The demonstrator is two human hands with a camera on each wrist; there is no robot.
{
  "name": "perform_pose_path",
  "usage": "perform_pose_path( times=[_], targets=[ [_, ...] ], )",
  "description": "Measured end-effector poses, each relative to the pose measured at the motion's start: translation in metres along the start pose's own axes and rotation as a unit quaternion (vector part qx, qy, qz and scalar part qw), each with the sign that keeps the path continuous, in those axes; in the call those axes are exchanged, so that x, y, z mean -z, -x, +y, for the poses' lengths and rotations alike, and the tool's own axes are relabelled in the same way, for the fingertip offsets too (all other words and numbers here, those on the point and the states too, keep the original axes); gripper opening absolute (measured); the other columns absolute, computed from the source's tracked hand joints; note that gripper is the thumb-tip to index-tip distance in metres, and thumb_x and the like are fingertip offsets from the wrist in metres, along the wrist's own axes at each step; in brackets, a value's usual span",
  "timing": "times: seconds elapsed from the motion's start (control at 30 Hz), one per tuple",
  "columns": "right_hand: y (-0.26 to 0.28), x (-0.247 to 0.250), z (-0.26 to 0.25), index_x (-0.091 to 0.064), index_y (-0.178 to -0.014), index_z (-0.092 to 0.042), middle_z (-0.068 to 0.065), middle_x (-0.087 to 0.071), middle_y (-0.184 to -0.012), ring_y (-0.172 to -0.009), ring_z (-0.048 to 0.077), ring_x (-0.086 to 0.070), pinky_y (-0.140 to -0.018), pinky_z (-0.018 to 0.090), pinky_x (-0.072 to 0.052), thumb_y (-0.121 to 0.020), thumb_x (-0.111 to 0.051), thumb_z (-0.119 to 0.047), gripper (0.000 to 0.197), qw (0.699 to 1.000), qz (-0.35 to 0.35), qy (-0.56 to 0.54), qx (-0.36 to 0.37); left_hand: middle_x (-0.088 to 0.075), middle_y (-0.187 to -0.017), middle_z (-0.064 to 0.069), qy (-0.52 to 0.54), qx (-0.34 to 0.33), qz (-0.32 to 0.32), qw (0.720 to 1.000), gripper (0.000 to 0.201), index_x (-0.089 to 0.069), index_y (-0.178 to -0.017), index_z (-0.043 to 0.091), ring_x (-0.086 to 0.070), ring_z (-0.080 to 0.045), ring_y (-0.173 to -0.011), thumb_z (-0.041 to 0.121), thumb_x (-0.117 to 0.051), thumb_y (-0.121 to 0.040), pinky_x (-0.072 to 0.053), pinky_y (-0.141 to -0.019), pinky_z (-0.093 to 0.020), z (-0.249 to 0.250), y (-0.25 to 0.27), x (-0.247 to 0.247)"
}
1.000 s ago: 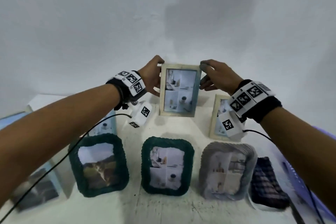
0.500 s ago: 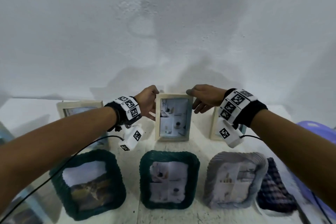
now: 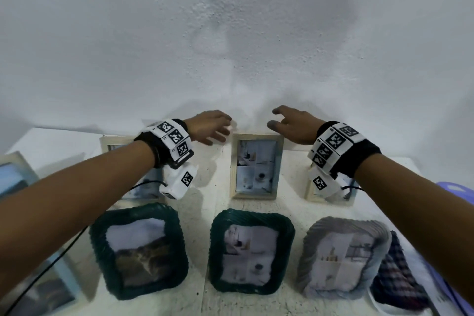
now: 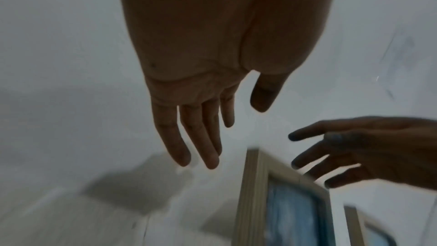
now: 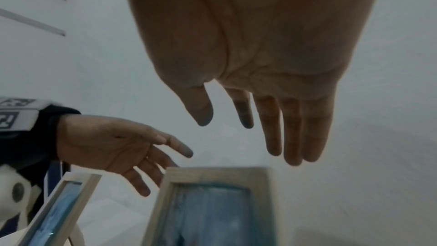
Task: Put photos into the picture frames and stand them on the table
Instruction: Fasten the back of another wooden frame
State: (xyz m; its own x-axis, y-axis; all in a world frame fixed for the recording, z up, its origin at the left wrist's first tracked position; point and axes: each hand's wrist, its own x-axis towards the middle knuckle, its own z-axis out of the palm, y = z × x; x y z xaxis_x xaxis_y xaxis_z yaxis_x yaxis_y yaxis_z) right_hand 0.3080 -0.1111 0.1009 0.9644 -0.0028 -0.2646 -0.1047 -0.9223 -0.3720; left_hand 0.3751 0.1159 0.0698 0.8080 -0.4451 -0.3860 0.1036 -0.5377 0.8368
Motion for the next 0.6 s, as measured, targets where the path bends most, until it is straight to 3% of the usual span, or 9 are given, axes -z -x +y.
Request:
perform_pose_path(
  times=[0.1, 0.2, 0.37, 0.5, 0.6],
  targets=[
    [-0.005, 0.007, -0.034, -0.034, -0.145, -0.017, 0.010, -0.050, -0.141, -0.127, 0.026, -0.047, -0.102, 0.035, -0.036, -0.099, -0.043, -0.046, 0.055, 0.998, 0.041, -0.008, 0.050, -0.068, -0.118, -0.009, -0.004, -0.051, 0.045, 0.998, 0.028, -0.056, -0.126, 0.014, -0.067, -0.026, -0.105, 0.022, -0.045, -0.102, -0.050, -0.086, -0.036, 0.014, 0.025, 0.031],
    [-0.015, 0.007, -0.073, -0.039, -0.142, -0.020, 0.007, -0.058, -0.132, -0.124, 0.024, -0.050, -0.104, 0.038, -0.039, -0.098, -0.044, -0.047, 0.052, 0.994, 0.040, -0.010, 0.106, -0.070, -0.114, -0.009, -0.033, -0.056, 0.101, 0.993, 0.027, -0.059, -0.122, 0.011, -0.069, -0.025, -0.101, 0.020, -0.045, -0.101, -0.048, -0.080, -0.031, 0.023, 0.052, 0.065],
    [-0.030, -0.012, -0.140, -0.036, -0.145, -0.016, 0.006, -0.057, -0.131, -0.128, 0.026, -0.044, -0.105, 0.035, -0.034, -0.099, -0.044, -0.041, 0.052, 0.982, -0.027, 0.047, 0.181, -0.066, -0.119, -0.012, -0.180, 0.026, 0.188, 0.965, 0.029, -0.061, -0.123, 0.012, -0.065, -0.026, -0.105, 0.021, -0.054, -0.096, -0.049, -0.080, -0.035, -0.002, 0.087, 0.122],
    [-0.043, -0.041, -0.180, -0.031, -0.147, -0.011, 0.011, -0.048, -0.143, -0.131, 0.027, -0.043, -0.104, 0.032, -0.033, -0.100, -0.043, -0.037, 0.055, 0.970, -0.081, 0.114, 0.197, -0.057, -0.132, -0.015, -0.338, 0.120, 0.174, 0.917, 0.037, -0.058, -0.129, 0.004, -0.056, -0.033, -0.115, 0.019, -0.057, -0.096, -0.046, -0.091, -0.036, -0.029, 0.109, 0.137],
    [-0.055, -0.063, -0.198, -0.035, -0.145, -0.006, 0.010, -0.049, -0.143, -0.125, 0.029, -0.050, -0.097, 0.031, -0.040, -0.099, -0.045, -0.031, 0.053, 0.964, -0.107, 0.140, 0.200, -0.060, -0.126, -0.020, -0.349, 0.161, 0.140, 0.913, 0.039, -0.055, -0.131, -0.002, -0.060, -0.031, -0.105, 0.012, -0.058, -0.095, -0.049, -0.081, -0.030, -0.052, 0.116, 0.137]
  ],
)
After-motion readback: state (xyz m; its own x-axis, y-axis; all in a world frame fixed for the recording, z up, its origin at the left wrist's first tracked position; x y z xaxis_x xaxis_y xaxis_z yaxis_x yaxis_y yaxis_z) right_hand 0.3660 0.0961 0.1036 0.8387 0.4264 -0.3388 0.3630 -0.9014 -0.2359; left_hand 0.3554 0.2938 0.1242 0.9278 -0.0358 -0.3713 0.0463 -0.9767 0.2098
